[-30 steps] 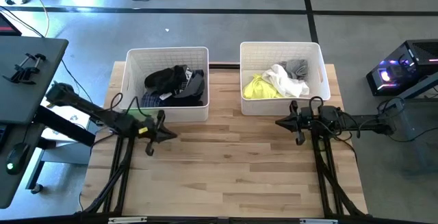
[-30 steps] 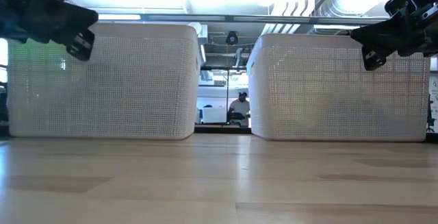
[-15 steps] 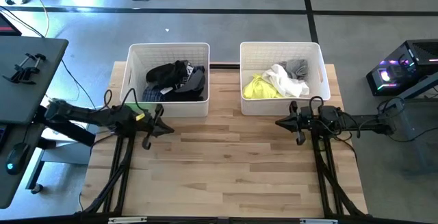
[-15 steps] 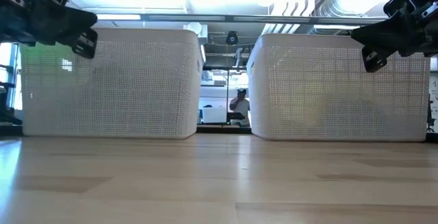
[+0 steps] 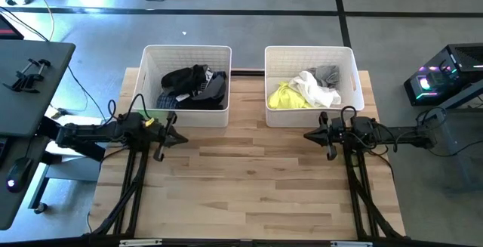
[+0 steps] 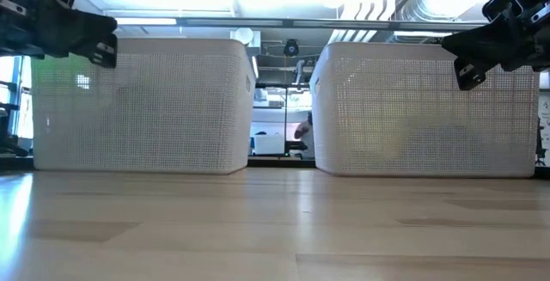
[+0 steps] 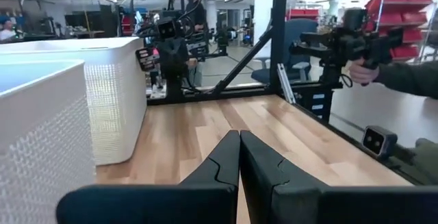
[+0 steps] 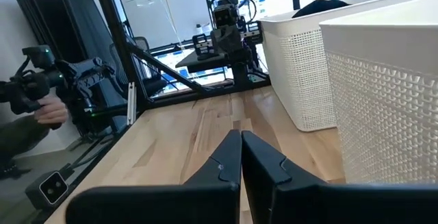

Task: Sort clothes
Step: Return to Home Position

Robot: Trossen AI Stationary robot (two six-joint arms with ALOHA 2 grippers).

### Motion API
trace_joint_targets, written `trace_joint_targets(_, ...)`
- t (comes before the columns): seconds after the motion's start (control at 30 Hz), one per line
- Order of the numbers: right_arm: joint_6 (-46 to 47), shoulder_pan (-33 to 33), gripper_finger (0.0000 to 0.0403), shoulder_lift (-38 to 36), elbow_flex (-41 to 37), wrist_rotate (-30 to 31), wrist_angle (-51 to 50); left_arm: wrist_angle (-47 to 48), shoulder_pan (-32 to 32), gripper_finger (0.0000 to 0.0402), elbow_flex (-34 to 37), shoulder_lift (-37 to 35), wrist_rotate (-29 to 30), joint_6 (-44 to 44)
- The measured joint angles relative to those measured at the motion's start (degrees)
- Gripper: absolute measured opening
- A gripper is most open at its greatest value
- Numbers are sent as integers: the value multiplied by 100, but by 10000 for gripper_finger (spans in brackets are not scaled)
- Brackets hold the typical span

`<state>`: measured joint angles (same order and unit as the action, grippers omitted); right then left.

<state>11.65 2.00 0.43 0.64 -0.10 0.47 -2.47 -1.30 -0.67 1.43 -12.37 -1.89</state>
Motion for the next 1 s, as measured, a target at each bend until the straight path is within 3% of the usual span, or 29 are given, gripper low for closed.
trace_joint_targets(0.77, -29, 0, 0, -2, 0, -20, 7, -131, 2, 0, 0, 39, 132, 470)
trace_joint_targets(1.0, -10, 0, 0, -2, 0, -20, 5, -42, 2, 0, -7, -70, -273, 525)
